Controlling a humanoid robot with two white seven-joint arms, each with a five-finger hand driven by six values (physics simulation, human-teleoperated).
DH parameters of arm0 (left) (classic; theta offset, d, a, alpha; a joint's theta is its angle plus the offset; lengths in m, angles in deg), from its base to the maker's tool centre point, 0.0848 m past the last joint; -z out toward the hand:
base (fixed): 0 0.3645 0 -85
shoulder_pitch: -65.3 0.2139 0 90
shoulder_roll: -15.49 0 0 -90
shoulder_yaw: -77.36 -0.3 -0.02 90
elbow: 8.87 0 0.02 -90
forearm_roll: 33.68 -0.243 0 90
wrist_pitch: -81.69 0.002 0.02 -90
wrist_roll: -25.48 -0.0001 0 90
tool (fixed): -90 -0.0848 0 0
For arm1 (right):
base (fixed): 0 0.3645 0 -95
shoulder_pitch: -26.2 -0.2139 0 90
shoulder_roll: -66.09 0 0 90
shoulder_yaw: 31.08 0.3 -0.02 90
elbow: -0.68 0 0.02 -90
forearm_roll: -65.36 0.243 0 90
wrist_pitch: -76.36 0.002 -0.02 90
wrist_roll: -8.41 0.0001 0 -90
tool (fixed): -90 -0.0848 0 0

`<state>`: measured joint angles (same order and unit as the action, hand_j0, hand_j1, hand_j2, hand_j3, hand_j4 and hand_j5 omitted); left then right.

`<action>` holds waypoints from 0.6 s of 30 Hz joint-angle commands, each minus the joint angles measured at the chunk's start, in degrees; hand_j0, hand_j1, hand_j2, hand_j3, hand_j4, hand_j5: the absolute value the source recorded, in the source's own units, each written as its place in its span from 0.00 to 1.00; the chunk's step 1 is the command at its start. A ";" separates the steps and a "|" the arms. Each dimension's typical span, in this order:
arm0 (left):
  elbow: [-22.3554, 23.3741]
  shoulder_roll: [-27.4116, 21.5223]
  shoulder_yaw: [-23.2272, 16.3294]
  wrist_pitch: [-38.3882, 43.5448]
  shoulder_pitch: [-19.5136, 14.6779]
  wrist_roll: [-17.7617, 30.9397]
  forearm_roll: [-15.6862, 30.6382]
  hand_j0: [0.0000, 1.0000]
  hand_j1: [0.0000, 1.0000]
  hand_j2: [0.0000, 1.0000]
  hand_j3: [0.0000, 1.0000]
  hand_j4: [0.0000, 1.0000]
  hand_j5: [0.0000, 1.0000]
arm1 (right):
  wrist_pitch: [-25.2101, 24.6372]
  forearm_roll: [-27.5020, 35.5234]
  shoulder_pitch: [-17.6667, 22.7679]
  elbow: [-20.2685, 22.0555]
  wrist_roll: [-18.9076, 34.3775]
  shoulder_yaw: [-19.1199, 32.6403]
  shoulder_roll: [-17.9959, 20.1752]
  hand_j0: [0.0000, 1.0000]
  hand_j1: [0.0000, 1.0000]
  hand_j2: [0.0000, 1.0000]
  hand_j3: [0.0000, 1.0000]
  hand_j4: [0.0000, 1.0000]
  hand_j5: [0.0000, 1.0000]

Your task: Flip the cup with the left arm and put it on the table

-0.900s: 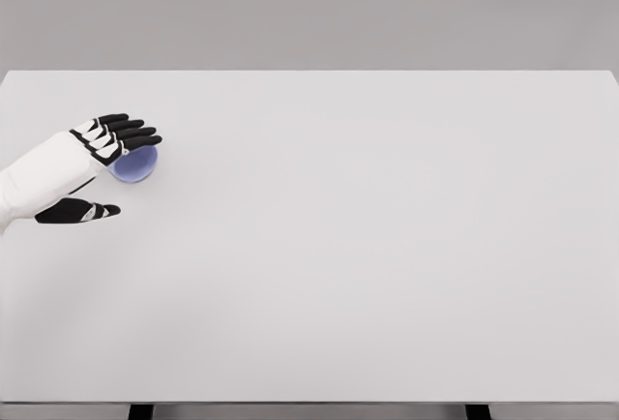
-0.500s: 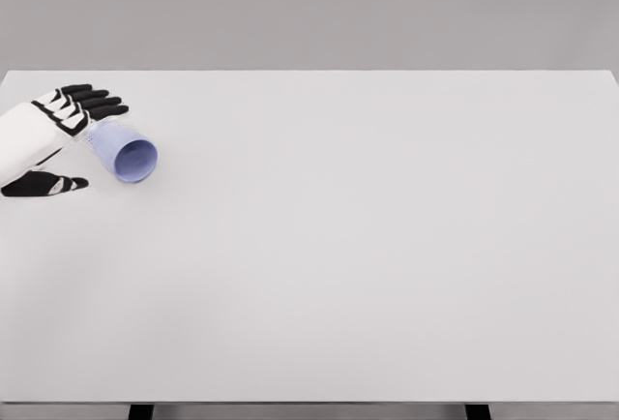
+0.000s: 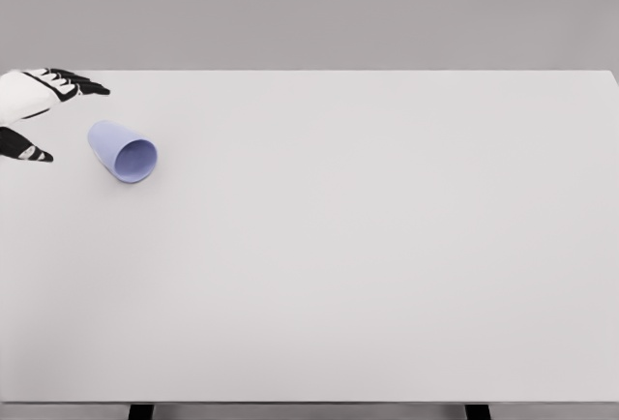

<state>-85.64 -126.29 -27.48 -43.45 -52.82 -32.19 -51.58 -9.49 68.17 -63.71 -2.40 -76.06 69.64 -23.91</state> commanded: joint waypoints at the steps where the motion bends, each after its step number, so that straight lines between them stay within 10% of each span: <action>1: 1.18 0.54 -1.06 0.14 0.00 2.67 4.10 1.00 1.00 1.00 1.00 1.00 1.00 | -0.02 0.00 0.00 0.00 0.01 0.00 0.00 1.00 1.00 1.00 1.00 1.00 1.00; 18: 1.45 7.57 -3.00 0.14 -4.31 2.67 -12.68 1.00 1.00 1.00 1.00 1.00 1.00 | -0.02 0.00 0.00 0.00 0.01 0.00 0.00 1.00 1.00 1.00 1.00 1.00 1.00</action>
<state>-84.34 -118.90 -30.25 -43.46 -57.31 -29.50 -62.00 -9.49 68.17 -63.71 -2.40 -76.06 69.64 -23.91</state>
